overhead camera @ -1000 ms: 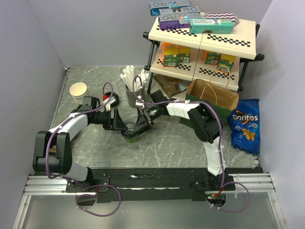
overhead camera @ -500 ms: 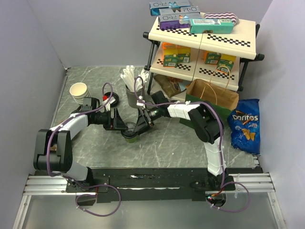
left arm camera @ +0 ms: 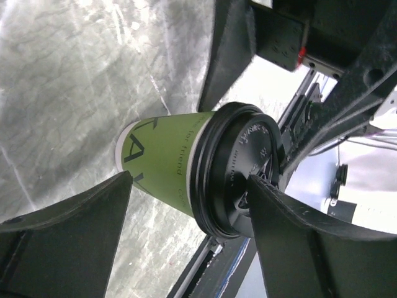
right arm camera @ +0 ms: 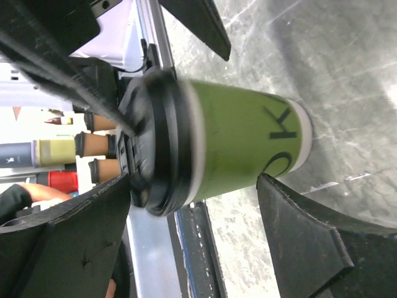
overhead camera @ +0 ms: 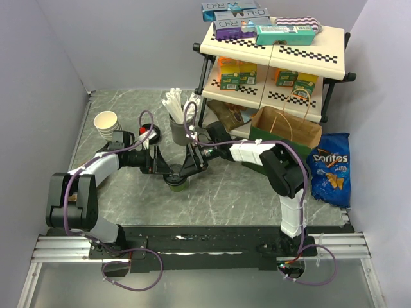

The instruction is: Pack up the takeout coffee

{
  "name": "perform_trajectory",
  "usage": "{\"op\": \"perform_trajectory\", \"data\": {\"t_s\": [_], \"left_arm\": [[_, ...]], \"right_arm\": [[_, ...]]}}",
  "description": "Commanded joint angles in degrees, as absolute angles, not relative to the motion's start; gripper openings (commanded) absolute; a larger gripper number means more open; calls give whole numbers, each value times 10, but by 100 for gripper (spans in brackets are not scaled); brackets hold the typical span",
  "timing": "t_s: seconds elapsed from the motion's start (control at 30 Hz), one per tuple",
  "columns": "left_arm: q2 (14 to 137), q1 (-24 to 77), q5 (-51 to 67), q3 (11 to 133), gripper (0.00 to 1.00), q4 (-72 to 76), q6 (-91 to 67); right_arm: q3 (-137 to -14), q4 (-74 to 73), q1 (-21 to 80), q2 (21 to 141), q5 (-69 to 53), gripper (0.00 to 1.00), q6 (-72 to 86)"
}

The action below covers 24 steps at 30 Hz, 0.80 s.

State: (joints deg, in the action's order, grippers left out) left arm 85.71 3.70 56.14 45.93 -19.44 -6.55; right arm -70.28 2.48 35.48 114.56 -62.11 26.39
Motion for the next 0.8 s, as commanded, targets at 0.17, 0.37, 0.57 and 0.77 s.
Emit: {"op": "perform_trajectory", "data": {"t_s": [0.17, 0.37, 0.57, 0.77], "left_arm": [[838, 36, 618, 485, 90, -220, -6], [831, 36, 607, 483, 90, -219, 8], [826, 36, 610, 473, 90, -177, -41], [843, 36, 599, 475, 88, -159, -51]], "right_arm": [[-737, -15, 352, 1122, -619, 100, 227], [-742, -40, 349, 1112, -639, 100, 210], [-747, -60, 345, 1101, -657, 100, 190], [-751, -91, 345, 1096, -642, 100, 169]]}}
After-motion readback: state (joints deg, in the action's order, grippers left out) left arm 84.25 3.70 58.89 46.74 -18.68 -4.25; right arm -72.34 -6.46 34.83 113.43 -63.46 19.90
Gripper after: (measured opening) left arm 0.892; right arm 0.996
